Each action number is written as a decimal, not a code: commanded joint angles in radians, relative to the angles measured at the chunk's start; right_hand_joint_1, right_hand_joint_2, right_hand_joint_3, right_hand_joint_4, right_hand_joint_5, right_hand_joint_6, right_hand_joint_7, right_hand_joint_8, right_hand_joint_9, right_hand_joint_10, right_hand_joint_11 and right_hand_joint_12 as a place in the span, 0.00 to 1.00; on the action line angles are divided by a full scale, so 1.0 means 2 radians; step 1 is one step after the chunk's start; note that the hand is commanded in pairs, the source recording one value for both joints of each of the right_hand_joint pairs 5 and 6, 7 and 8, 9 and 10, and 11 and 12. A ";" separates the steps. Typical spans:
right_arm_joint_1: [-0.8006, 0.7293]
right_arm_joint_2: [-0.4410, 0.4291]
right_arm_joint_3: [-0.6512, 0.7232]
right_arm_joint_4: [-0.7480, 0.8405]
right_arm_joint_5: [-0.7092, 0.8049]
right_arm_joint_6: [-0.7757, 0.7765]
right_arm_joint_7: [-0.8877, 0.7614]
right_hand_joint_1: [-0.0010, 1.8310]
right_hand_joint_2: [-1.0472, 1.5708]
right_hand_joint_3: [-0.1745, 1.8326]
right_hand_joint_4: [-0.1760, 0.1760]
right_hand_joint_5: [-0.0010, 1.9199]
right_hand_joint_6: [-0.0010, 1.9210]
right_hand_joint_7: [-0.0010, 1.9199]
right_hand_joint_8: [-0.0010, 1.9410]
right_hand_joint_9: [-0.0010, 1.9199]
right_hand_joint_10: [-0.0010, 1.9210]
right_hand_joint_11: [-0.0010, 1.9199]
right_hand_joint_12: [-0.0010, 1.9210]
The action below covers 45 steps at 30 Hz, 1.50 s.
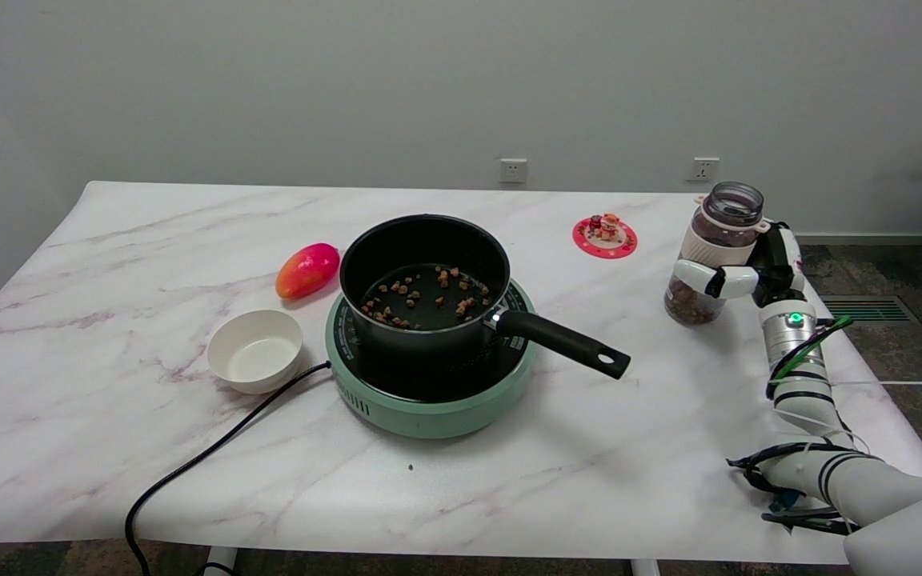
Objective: Place the bottle onto the table.
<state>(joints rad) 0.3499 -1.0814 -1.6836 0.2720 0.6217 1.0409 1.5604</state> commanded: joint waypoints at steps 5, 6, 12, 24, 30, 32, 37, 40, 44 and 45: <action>-0.010 -0.002 -0.001 0.003 0.009 0.008 0.009 0.76 0.15 0.80 0.50 0.33 0.33 0.58 0.57 0.51 0.51 0.35 0.35; 0.001 -0.004 -0.054 0.041 -0.004 0.054 0.081 0.75 0.15 0.75 0.50 0.30 0.30 0.55 0.55 0.48 0.48 0.33 0.33; -0.010 -0.001 -0.001 0.005 0.007 0.008 0.009 0.75 0.16 0.62 0.50 0.21 0.21 0.47 0.46 0.38 0.38 0.28 0.28; -0.012 0.008 -0.001 0.005 0.005 0.009 0.009 0.74 0.15 0.60 0.50 0.18 0.18 0.40 0.40 0.34 0.33 0.26 0.26; -0.029 0.032 0.000 0.007 0.005 0.009 0.009 0.74 0.13 0.62 0.50 0.17 0.16 0.39 0.39 0.31 0.31 0.27 0.27; -0.035 0.040 0.002 0.008 0.005 0.009 0.009 0.74 0.12 0.61 0.50 0.16 0.16 0.38 0.38 0.31 0.31 0.27 0.27; -0.068 0.078 0.004 0.008 0.005 0.004 0.009 0.75 0.13 0.57 0.50 0.15 0.15 0.37 0.37 0.31 0.31 0.28 0.28; -0.088 0.099 0.005 0.008 0.009 -0.001 0.007 0.77 0.18 0.58 0.50 0.15 0.15 0.38 0.37 0.33 0.33 0.31 0.31; -0.117 0.119 0.025 0.008 0.009 -0.006 0.004 0.79 0.25 0.61 0.50 0.15 0.15 0.39 0.39 0.34 0.34 0.34 0.34; -0.127 0.123 0.035 0.008 0.009 -0.009 0.004 0.79 0.27 0.60 0.50 0.16 0.16 0.40 0.39 0.34 0.34 0.36 0.36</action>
<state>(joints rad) 0.2619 -0.9877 -1.6777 0.2852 0.6330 1.0557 1.5761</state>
